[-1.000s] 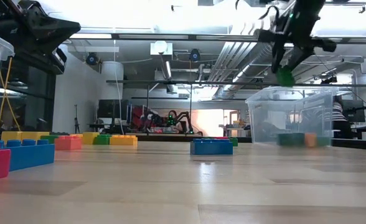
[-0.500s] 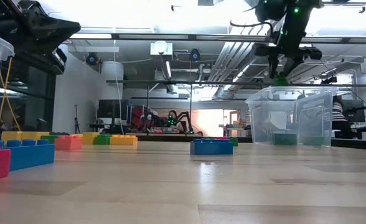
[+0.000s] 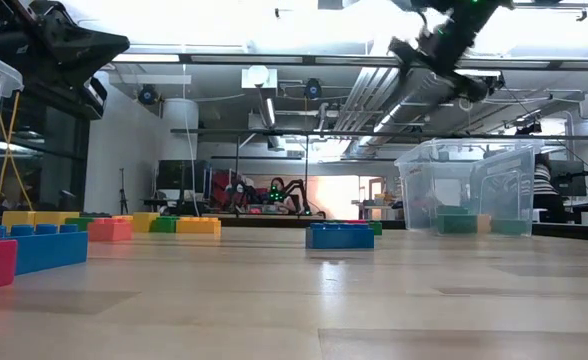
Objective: Sort blocks by size
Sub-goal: Put the top large red game piece into the right transparent bin
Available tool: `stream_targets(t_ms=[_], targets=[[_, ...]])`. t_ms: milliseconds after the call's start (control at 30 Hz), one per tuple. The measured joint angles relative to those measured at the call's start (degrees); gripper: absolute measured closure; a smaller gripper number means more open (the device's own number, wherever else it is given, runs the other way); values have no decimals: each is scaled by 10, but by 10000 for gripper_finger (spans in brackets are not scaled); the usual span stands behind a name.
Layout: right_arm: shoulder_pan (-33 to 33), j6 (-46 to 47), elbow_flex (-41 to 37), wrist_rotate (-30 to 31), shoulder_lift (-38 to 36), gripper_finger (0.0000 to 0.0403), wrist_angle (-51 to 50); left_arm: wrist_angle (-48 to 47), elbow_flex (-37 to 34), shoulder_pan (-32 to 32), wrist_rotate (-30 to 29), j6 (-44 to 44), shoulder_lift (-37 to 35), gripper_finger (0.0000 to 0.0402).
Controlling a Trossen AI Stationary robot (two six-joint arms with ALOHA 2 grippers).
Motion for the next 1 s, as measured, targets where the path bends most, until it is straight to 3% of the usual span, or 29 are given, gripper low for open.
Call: stream_targets(t_ms=[100,233,367,633,800,1000], targets=[[69,30,0,-29,24,93,70,0,0,0,0,0,0,402],[171,101,0,-5,103,93,97,0,0,0,0,0,0,401],[216,160,14,-2,203,92,84,0,0,0,0,0,0,401],[196,136,153,52,385,92,-81,0,0,0,0,0,0,402],[167,92,199,29,461,92,-92,0,0,0,0,0,0,402],[127,69,193,-20,481,94,-103,0,0,0,0,0,0,402]])
